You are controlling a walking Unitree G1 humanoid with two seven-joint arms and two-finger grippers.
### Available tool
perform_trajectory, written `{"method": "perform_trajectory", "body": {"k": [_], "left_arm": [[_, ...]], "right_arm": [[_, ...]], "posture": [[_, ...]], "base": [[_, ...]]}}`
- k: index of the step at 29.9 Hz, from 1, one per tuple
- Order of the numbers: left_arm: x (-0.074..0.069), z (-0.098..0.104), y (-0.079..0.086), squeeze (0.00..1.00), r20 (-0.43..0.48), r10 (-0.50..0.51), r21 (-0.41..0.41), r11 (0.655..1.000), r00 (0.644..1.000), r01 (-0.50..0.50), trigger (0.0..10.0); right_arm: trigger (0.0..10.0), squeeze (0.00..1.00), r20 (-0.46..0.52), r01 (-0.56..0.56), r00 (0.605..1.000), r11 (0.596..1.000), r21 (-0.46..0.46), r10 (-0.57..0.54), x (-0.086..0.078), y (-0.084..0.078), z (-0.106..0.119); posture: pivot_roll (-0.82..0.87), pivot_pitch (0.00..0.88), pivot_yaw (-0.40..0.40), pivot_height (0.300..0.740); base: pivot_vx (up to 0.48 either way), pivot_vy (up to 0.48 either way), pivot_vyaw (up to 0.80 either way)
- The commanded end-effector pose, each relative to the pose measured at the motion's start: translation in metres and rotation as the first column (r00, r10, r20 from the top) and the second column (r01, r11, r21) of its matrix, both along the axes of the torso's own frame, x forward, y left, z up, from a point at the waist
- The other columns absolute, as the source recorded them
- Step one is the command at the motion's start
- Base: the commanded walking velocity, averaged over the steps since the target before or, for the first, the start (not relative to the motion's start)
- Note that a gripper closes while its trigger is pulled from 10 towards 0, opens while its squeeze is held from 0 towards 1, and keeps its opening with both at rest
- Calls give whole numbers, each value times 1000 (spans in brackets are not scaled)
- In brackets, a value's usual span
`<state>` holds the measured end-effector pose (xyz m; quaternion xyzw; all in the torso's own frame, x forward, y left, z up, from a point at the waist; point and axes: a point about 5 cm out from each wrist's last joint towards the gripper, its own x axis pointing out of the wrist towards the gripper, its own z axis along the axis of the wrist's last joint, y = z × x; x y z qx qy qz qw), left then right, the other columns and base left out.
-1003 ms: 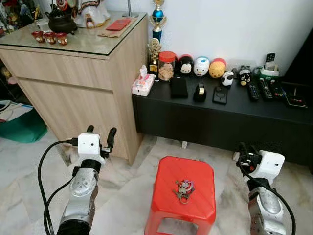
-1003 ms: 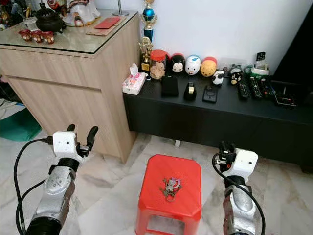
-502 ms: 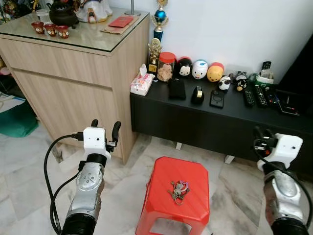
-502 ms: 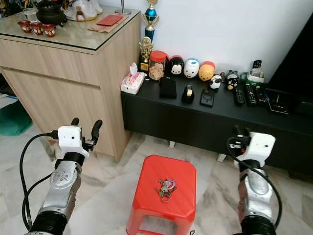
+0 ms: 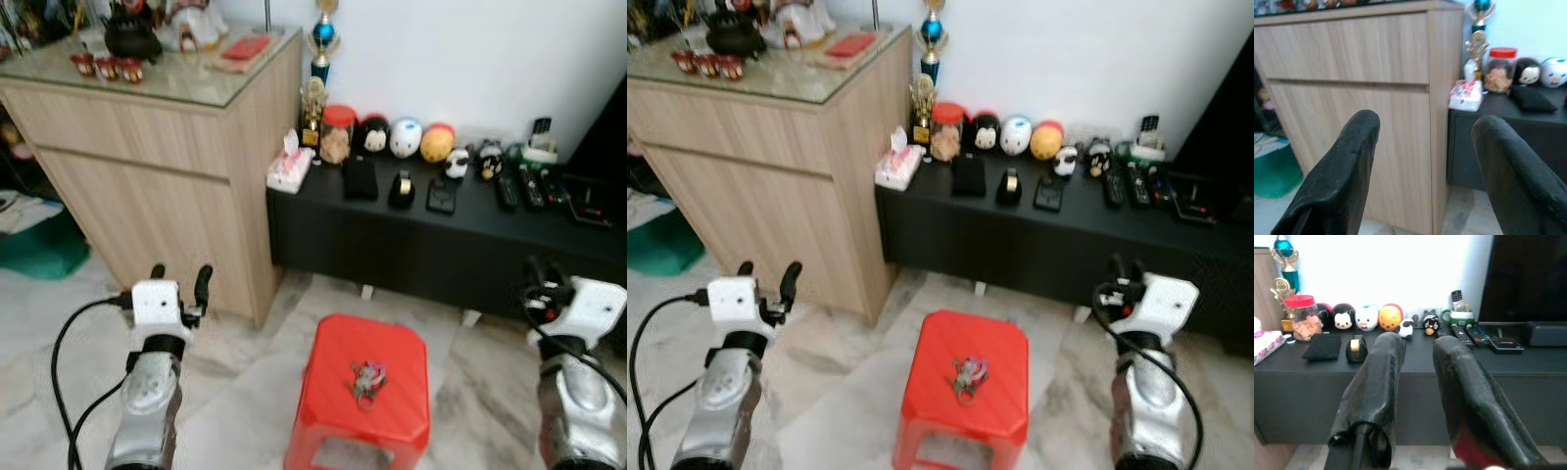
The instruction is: Hang keys on a hook
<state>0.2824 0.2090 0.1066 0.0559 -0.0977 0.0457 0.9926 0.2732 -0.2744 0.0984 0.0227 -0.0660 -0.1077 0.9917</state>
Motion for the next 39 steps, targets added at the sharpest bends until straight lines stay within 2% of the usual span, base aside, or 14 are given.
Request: {"method": "perform_trajectory", "body": {"k": [1,3,8,13,18,21,25,29,32,34,39], "left_arm": [[-3,3,-7,0,4,-25,4,1000,1000,25,10000],[-8,2,-8,0,9,-14,-4,1000,1000,14,10000],[-19,5,-17,0,21,-16,-11,1000,1000,16,10000],[-42,-6,-30,0,-26,8,-55,998,1000,-9,10000],[-51,-6,-29,0,-47,-1,-48,999,999,-1,10000],[-46,8,-18,0,-13,38,-42,998,999,-39,10000],[-35,9,-15,0,-14,42,-35,998,999,-42,10000],[-36,2,-20,0,-39,19,-21,1000,999,-20,10000],[-34,5,-18,0,-40,11,-15,1000,999,-11,10000],[-36,10,-15,0,-32,17,1,1000,999,-17,10000],[-42,13,-10,0,-31,27,12,1000,999,-27,10000]], "right_arm": [[10000,0,34,0,999,1000,-2,0,-3,1,10],[10000,0,37,-32,999,999,-18,33,-5,7,14],[10000,0,63,-73,995,996,-43,76,-9,4,38],[10000,0,61,-67,995,992,-111,74,-19,-19,59],[10000,0,90,-25,995,997,-74,32,-25,-27,63],[10000,0,69,-42,996,997,-69,47,-24,-20,63],[10000,0,29,-72,997,997,-28,73,-21,-5,53],[10000,0,-46,-78,996,997,15,78,-27,4,30],[10000,0,-67,-82,994,996,37,84,-26,13,20],[10000,0,-94,-99,990,993,62,105,-27,25,8],[10000,0,-101,-144,983,985,94,154,-27,44,5]], "posture": [[-97,0,-58,740],[-103,0,-72,740],[-123,0,-121,740],[-139,0,-127,740],[-98,0,-129,740],[-109,0,-129,740],[-122,0,-147,740],[-82,0,-152,740],[-55,0,-149,740],[-14,0,-159,740],[22,0,-149,740]], "base": [[0,0,0],[0,0,0],[0,0,0],[0,0,0],[0,0,0],[0,0,0],[0,0,0],[0,0,0],[0,0,0],[0,0,0],[0,0,0]]}}
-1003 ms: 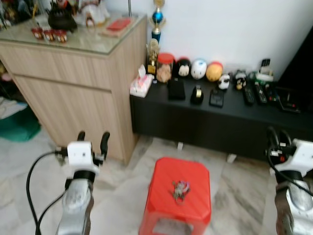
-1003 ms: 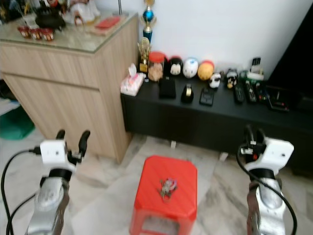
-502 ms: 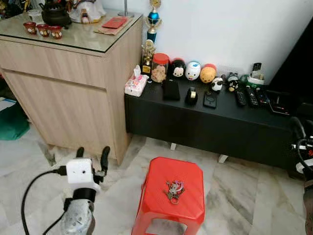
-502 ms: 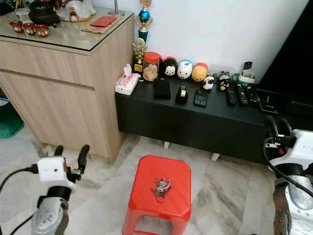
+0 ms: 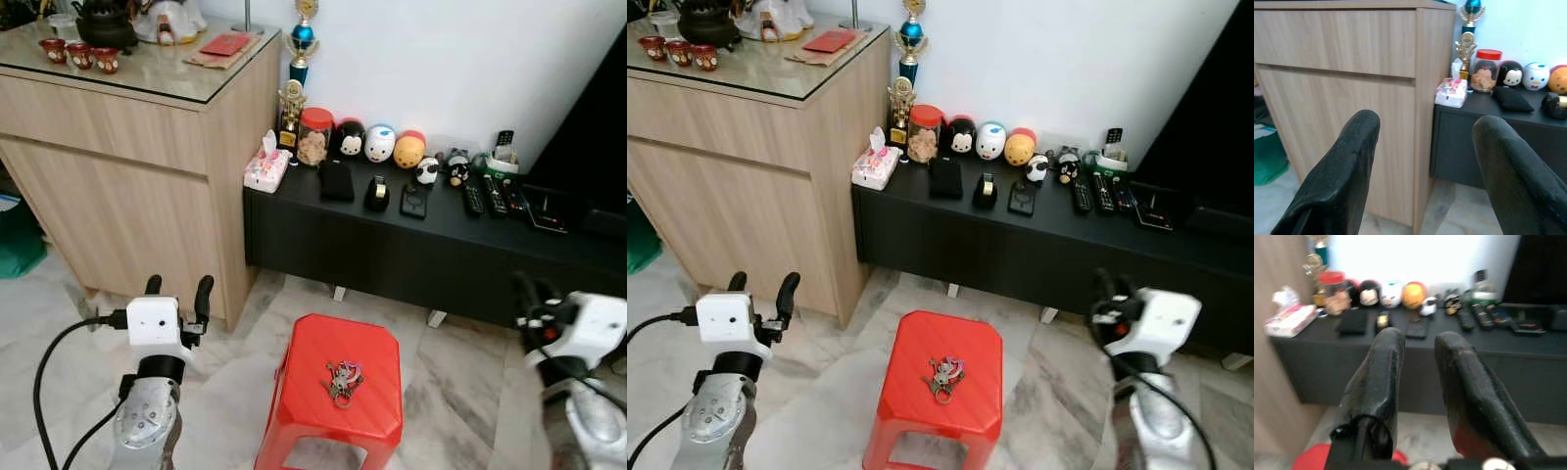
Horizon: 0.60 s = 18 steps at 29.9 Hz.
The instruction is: Hang keys on a hook
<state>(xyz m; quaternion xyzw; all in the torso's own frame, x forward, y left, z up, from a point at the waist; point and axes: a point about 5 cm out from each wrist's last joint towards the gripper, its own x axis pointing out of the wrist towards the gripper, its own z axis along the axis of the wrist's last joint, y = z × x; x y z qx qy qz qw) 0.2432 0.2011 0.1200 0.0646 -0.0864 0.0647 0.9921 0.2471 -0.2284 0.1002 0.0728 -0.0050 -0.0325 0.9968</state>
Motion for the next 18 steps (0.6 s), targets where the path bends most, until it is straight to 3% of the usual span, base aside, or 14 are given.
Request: {"method": "perform_trajectory", "body": {"k": [1,5,12,18], "left_arm": [[-4,0,-3,0,-13,-20,2,1000,1000,20,10000],[-2,3,-8,0,-17,-62,4,998,998,62,10000],[15,9,-21,0,-33,-181,13,983,983,182,10000],[23,10,-16,0,-22,-164,15,986,986,165,10000]], "right_arm": [[10000,0,-4,16,1000,1000,-12,-16,-1,-1,0],[10000,0,-1,64,998,998,-9,-64,-3,-4,-5],[10000,0,7,178,984,984,-14,-178,-21,-12,-14],[10000,0,16,197,980,980,-15,-196,-24,-15,-10]], "posture": [[25,0,-143,740],[23,0,-87,740],[1,0,35,740],[-49,0,13,740]], "base": [[0,0,0],[0,0,0],[0,0,0],[0,0,0]]}}
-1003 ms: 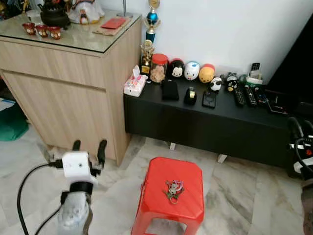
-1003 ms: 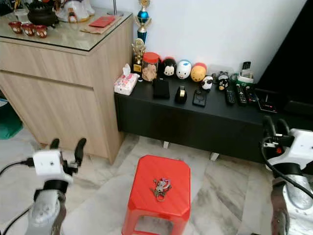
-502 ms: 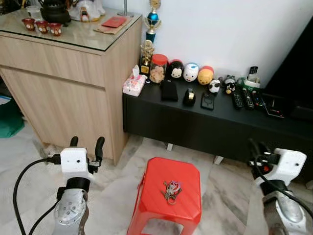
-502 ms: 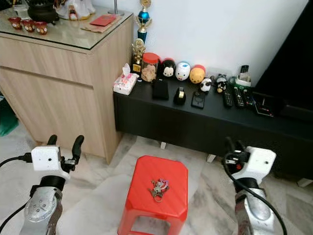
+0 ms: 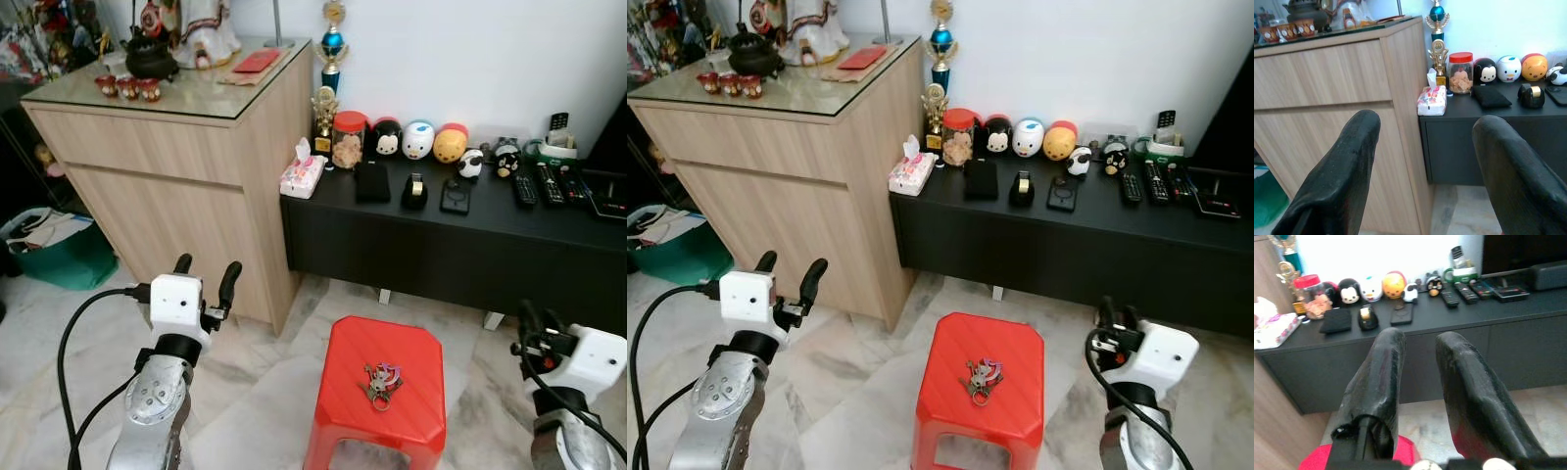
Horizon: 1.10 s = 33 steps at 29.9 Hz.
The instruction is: Hang keys on a hook
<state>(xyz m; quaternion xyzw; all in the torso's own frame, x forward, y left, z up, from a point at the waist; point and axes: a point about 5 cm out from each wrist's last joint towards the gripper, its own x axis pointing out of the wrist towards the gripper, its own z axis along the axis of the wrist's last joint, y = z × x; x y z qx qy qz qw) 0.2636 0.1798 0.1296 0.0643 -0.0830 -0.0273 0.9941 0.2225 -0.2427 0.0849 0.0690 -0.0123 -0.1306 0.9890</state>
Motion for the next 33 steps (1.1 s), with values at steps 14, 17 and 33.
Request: {"method": "perform_trajectory", "body": {"k": [14,17,33], "left_arm": [[0,-2,12,0,-4,66,-7,998,998,-66,10000],[0,-3,13,0,-4,65,-9,998,998,-65,10000],[-2,-8,7,0,-23,51,-13,999,998,-51,10000]], "right_arm": [[10000,0,24,-31,999,996,-83,33,7,-8,15],[10000,0,21,-28,999,995,-92,30,5,-8,17],[10000,0,2,-27,1000,992,-127,28,0,-16,21]], "posture": [[-60,0,-12,740],[-75,0,-7,740],[-96,0,-15,695]], "base": [[0,0,0],[0,0,0],[0,0,0]]}}
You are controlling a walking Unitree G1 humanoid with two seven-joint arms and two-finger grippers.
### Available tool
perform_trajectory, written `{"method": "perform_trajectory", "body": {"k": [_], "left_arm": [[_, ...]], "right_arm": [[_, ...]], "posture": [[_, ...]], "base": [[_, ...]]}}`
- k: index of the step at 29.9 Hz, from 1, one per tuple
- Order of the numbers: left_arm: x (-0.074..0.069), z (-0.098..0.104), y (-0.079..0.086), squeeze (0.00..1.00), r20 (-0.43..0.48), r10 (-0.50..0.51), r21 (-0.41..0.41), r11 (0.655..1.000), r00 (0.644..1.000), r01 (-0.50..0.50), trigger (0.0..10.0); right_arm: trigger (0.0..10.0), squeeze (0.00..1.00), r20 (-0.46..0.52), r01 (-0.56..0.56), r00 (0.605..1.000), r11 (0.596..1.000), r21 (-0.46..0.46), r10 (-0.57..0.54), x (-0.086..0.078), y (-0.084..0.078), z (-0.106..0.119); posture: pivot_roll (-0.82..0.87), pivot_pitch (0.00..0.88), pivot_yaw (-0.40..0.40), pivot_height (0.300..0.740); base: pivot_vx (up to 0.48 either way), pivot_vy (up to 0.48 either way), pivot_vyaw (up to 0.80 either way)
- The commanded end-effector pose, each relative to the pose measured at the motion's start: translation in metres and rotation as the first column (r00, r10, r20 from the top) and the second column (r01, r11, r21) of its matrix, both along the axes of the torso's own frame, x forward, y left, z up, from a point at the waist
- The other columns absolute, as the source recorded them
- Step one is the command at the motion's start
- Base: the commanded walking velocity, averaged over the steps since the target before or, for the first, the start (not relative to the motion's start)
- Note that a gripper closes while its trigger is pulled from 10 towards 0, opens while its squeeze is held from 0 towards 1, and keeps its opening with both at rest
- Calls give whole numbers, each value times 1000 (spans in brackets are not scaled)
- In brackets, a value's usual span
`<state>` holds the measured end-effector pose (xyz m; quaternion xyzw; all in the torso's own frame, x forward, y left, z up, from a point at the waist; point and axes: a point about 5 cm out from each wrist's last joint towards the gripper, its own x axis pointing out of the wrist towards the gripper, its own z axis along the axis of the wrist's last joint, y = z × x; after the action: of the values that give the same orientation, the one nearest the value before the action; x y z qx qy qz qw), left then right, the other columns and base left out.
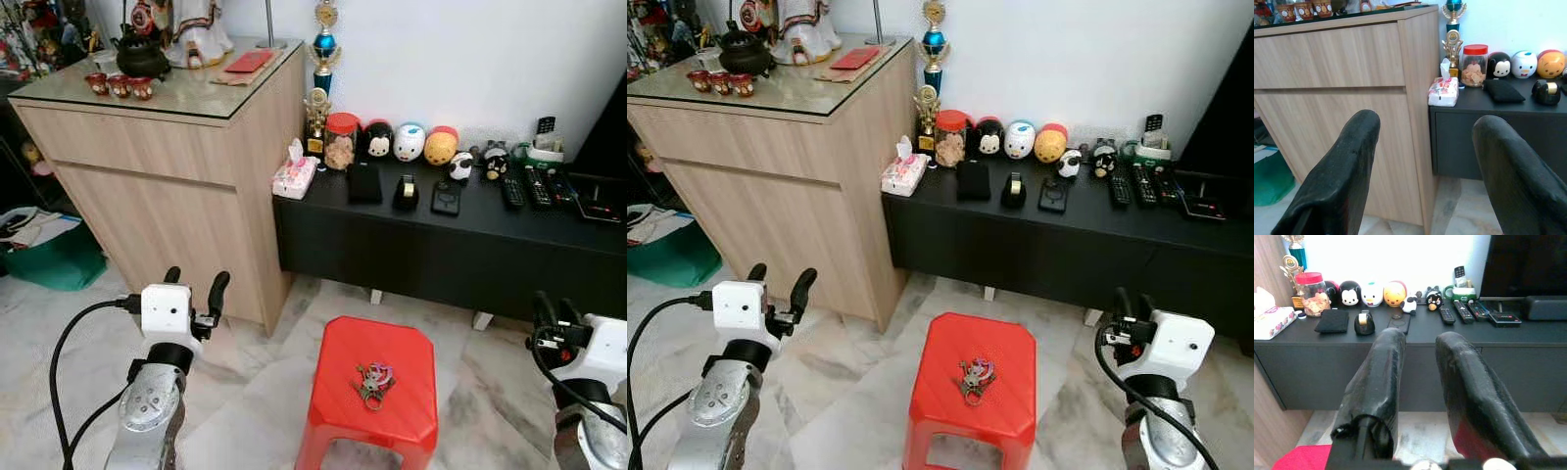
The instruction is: Hang keys on a hook
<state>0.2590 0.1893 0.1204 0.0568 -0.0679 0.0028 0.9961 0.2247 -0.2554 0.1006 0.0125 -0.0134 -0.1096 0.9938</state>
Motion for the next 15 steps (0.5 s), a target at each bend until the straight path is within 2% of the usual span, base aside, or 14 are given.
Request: {"method": "perform_trajectory", "body": {"k": [1,6,15], "left_arm": [[2,1,-3,0,4,-10,5,1000,1000,10,10000],[-4,-2,-2,0,-16,-4,7,1000,1000,4,10000],[-7,-5,-3,0,-38,10,-10,1000,999,-10,10000]], "right_arm": [[10000,0,10,9,1000,1000,-15,-9,-2,-3,4],[10000,0,-6,2,1000,1000,-11,-2,-7,-3,3],[10000,0,-15,-13,1000,1000,-17,12,-3,-2,4]], "posture": [[-97,0,-16,695],[-93,0,-28,695],[-89,6,-42,695]], "base": [[0,0,0],[0,0,0],[0,33,0]]}}
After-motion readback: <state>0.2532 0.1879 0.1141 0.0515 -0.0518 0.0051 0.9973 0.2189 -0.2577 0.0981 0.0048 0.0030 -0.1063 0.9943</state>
